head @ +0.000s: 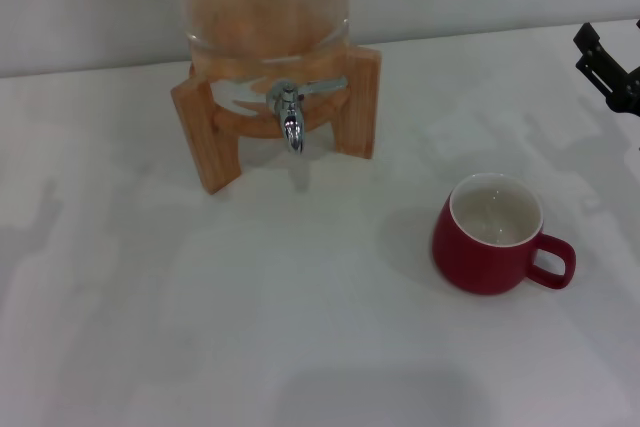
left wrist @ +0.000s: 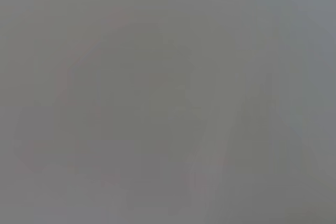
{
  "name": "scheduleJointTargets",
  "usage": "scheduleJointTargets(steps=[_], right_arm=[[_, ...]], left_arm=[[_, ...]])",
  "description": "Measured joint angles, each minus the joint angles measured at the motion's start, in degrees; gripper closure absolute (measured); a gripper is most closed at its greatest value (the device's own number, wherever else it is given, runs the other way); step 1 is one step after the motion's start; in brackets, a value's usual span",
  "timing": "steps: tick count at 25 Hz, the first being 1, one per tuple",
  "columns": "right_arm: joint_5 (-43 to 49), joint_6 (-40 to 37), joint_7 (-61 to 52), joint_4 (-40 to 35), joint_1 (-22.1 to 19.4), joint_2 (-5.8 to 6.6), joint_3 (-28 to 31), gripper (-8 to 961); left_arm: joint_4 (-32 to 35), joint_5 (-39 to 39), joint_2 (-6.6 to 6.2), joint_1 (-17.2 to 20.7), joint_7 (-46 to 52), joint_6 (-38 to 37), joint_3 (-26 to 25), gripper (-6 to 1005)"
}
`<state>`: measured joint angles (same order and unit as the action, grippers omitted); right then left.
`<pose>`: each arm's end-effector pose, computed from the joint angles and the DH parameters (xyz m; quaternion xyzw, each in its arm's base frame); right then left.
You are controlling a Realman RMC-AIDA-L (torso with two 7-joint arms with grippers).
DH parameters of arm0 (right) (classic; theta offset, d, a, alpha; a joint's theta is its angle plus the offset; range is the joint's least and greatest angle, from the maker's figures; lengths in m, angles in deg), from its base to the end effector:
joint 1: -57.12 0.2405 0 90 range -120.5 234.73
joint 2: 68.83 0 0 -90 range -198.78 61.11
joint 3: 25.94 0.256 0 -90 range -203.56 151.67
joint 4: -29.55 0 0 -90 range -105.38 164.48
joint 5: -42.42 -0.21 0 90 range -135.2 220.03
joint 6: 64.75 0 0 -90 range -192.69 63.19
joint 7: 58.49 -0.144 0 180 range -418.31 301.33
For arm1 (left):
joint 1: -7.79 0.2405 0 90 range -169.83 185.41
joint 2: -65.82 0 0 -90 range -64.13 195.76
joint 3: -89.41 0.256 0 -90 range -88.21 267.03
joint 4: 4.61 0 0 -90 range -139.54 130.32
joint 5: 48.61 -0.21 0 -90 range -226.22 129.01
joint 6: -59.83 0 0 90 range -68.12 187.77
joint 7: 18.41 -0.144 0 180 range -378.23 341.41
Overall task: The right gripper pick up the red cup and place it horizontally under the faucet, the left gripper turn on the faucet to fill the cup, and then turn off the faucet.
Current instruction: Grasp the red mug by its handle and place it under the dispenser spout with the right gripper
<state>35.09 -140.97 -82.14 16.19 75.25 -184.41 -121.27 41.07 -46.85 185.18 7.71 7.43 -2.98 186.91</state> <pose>0.3359 0.3123 0.0412 -0.6679 0.2046 0.3993 0.5939 -0.2944 0.2852 0.0362 -0.6448 -0.2207 -0.4496 0.5774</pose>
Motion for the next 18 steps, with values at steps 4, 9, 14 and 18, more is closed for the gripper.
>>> scheduleJointTargets(steps=[4,9,14,18], right_arm=[[0.0,-0.1,-0.4,0.0,-0.1,0.00,0.0,96],[0.1,-0.6,-0.4,0.0,-0.3,0.04,-0.5,96],[0.1,-0.8,-0.4,0.6,-0.7,0.08,-0.8,96],[0.1,-0.9,-0.4,0.7,-1.0,0.09,-1.4,96]], left_arm=[[-0.5,0.4,-0.02,-0.5,0.3,-0.1,-0.1,115],[-0.6,0.8,-0.07,-0.6,0.3,-0.1,-0.2,117],[-0.7,0.8,-0.06,-0.7,-0.1,-0.1,-0.3,119],[-0.7,0.7,-0.07,-0.5,-0.3,-0.1,-0.3,120]])
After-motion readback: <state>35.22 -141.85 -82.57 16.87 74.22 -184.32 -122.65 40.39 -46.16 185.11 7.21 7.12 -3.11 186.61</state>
